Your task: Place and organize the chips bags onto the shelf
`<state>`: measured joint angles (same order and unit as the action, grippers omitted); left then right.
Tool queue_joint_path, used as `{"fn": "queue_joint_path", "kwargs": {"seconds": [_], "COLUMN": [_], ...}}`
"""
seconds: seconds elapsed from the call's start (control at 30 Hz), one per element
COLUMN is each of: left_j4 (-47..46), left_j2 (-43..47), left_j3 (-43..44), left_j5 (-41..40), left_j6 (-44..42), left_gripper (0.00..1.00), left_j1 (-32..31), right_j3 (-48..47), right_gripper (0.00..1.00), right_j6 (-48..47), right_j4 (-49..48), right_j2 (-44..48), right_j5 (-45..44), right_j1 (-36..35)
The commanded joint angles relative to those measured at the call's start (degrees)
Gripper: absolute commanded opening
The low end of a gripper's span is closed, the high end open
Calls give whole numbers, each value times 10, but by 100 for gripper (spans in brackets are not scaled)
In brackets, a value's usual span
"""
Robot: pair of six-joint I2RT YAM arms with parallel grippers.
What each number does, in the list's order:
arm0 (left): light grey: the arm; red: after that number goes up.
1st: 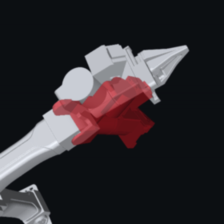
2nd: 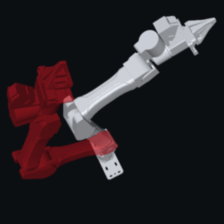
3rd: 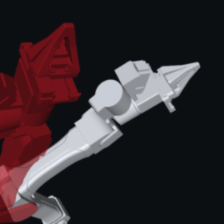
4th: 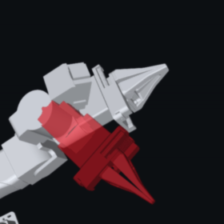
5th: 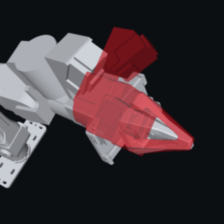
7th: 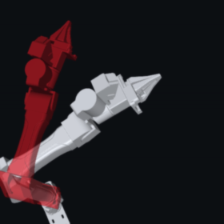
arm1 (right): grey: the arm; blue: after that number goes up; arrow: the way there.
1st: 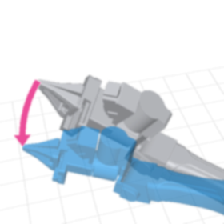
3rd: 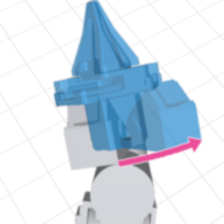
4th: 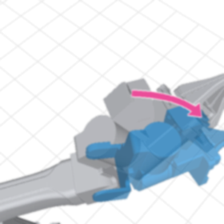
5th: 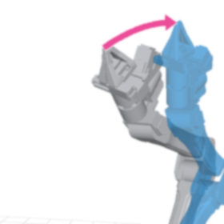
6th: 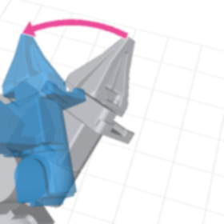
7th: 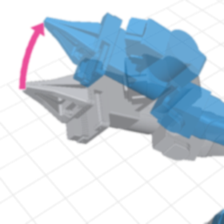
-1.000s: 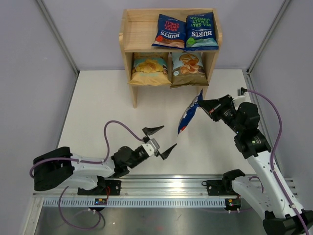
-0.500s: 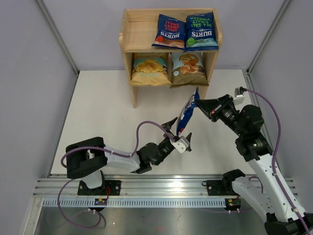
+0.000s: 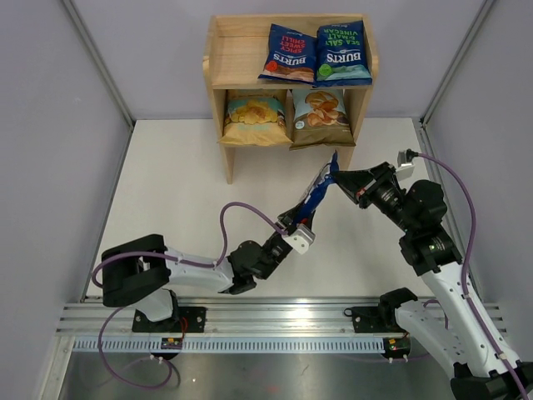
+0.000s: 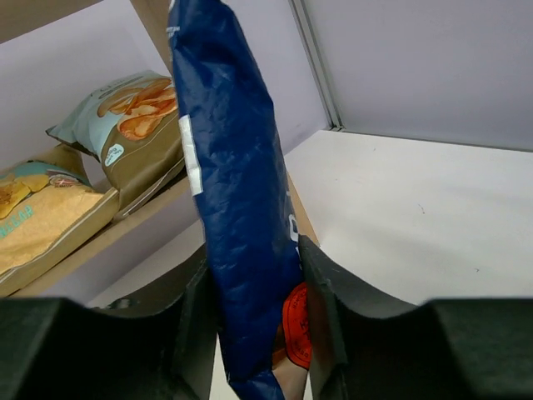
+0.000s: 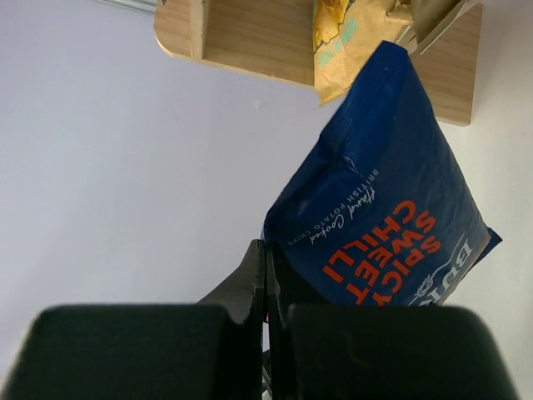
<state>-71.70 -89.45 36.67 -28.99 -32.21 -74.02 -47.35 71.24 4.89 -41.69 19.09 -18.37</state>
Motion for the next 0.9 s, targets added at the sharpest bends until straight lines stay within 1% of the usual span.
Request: {"fn": "queue_joint_path", "kwargs": {"seconds": [0.0, 0.03, 0.07, 0.13, 0.17, 0.2, 0.27, 0.3, 0.33, 0.37, 0.4, 0.43, 0.47, 0.5, 0.53, 0.57, 0.6, 0.63, 0.67, 0.7, 0.73, 0.77, 0.8, 0.83, 0.87], "left_j4": [-237, -237, -237, -237, -237, -236, -196, -173, -112, -78, -44, 4, 15, 23, 52, 74, 100, 164, 189, 209, 236, 247, 253, 251, 246], "left_j2": [30, 32, 35, 46, 52, 59, 99, 118, 157, 181, 202, 220, 254, 269, 290, 307, 340, 354, 364, 385, 391, 396, 403, 403, 403], "left_j3": [-20, -25, -27, -42, -49, -63, -78, -84, -95, -99, -104, -113, -122, -129, -136, -136, -131, -123, -108, -103, -99, -87, -84, -82, -78], "left_j5": [-10, -18, -20, -22, -19, -17, 8, 19, 58, 82, 105, 146, 162, 175, 205, 221, 234, 274, 286, 315, 356, 382, 405, 451, 477], "left_j6": [21, 24, 27, 41, 47, 65, 89, 132, 161, 193, 258, 286, 308, 349, 366, 382, 417, 433, 446, 469, 485, 499, 534, 554, 574], "left_gripper": [36, 29, 26, 24, 21, 21, 17, 12, 11, 11, 10, 10, 10, 10, 12, 12, 13, 13, 14, 14, 14, 14, 14, 15, 15], "left_j1": [-2, -1, -1, -1, -1, -1, 4, 9, 29, 44, 60, 76, 106, 118, 143, 154, 165, 178, 196, 203, 215, 223, 231, 246, 254], "right_j3": [2, 4, 4, -3, -5, -8, -19, -21, -25, -28, -34, -41, -58, -66, -77, -81, -84, -84, -83, -83, -79, -79, -78, -78, -78], "right_gripper": [0, 0, 0, 0, 4, 9, 19, 35, 45, 56, 71, 76, 82, 86, 99, 99, 100, 99, 99, 99, 100, 99, 100, 99, 99], "right_j6": [4, 5, 4, -2, -11, -17, -39, -48, -68, -84, -103, -123, -166, -190, -241, -266, -290, -314, -349, -363, -374, -384, -385, -372, -365], "right_j4": [-37, -38, -37, -29, -25, -13, 6, 20, 26, 33, 52, 66, 78, 98, 104, 109, 105, 99, 92, 75, 59, 43, 10, -8, -24], "right_j2": [6, 9, 10, 13, 13, 14, 16, 16, 17, 18, 18, 17, 15, 14, 11, 11, 12, 13, 14, 13, 8, 5, -1, -12, -17], "right_j5": [5, 4, 2, -1, -3, -10, -19, -26, -30, -34, -38, -41, -42, -35, -28, -18, 16, 41, 65, 123, 158, 194, 264, 295, 315], "right_j1": [-6, -6, -6, -6, -5, -6, -5, -5, -5, -6, -6, -5, -5, -6, -5, -5, -6, -5, -6, -5, -5, -6, -6, -6, -6]}}
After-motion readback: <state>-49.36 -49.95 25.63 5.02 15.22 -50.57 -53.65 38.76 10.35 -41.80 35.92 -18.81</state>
